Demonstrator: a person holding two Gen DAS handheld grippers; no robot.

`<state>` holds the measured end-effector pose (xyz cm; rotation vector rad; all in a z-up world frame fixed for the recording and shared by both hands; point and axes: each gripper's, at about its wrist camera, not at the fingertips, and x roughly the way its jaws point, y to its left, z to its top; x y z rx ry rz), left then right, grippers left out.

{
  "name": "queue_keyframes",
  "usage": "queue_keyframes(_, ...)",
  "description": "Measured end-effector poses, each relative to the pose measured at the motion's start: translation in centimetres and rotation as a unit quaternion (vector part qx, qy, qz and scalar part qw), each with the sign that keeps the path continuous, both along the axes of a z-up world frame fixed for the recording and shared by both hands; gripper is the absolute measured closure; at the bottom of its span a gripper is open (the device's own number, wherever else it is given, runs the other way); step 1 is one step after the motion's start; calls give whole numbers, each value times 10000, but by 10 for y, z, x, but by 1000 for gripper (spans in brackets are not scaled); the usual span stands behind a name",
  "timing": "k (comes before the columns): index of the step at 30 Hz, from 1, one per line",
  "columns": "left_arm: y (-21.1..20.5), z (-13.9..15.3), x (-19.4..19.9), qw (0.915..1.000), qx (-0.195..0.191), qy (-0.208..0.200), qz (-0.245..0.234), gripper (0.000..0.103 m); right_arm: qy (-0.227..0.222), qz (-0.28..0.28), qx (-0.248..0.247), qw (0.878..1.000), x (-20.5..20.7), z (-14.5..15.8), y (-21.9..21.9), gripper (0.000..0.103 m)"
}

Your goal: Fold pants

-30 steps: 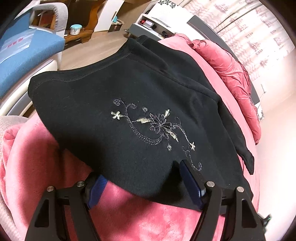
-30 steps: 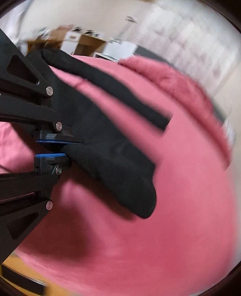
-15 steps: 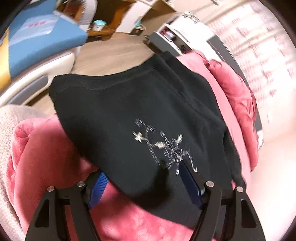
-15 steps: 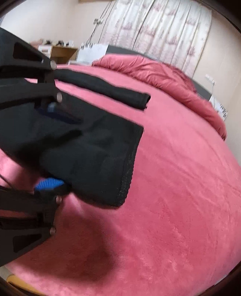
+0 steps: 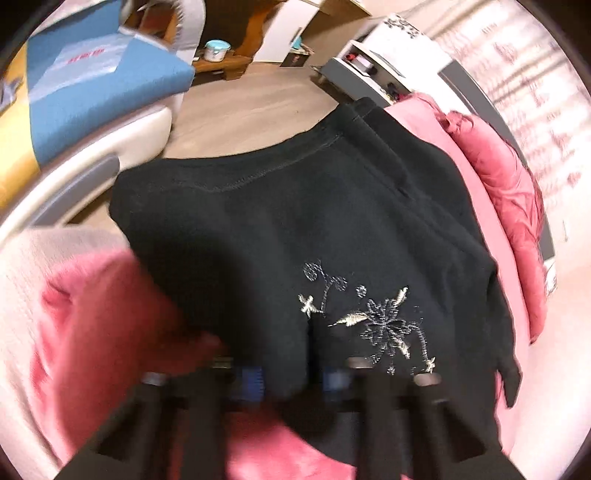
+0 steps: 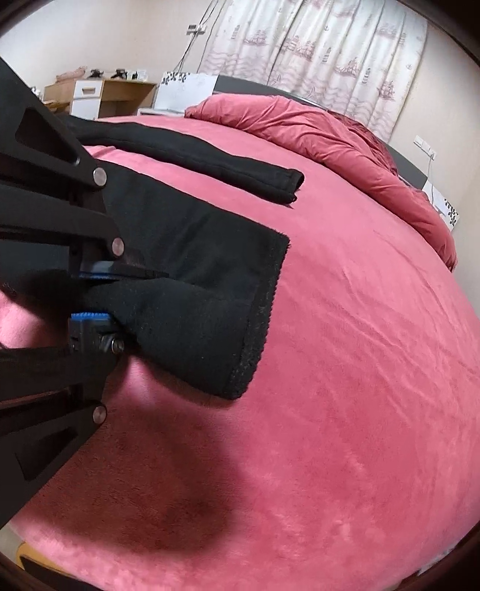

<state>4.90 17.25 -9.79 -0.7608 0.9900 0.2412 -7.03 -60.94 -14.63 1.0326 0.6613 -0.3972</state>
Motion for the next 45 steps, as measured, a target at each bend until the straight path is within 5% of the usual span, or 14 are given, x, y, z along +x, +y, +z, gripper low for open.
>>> queue_keyframes(11,13,58,-50,9967,-80,-693,-419,92,-128,-61,-840,9964,-19,72,0,95)
queue_keyframes(17,16,12,-60,9994,-176,67,-285,92,403,-111,-769,9962,-37,36,0,95)
queue_keyframes(21,10,7,-62,9990,135,55,-432,87,434,-247,-504,9975,-47,4,-1,96)
queue_keyframes(25,8,20,-65,9987,125,137,-467,82,406,-107,-515,9978,-47,10,-4,84)
queue_keyframes(29,24,49,-88,9994,278,-72,171,78,531,-377,-1318,9891,-57,45,-7,57)
queue_keyframes(34,19,87,-86,9960,392,-744,311,73,55,-852,-1727,9813,-60,88,-13,52)
queue_keyframes(38,-22,95,-44,9919,-235,-1134,-531,70,-217,-484,-1240,9909,-23,90,-17,52)
queue_keyframes(41,-63,84,0,9820,-1021,-1043,-1199,69,-235,-101,-861,9960,19,80,-12,52)
queue_keyframes(45,-122,72,52,9694,-1372,-1192,-1651,64,-161,364,-652,9971,80,68,-2,52)
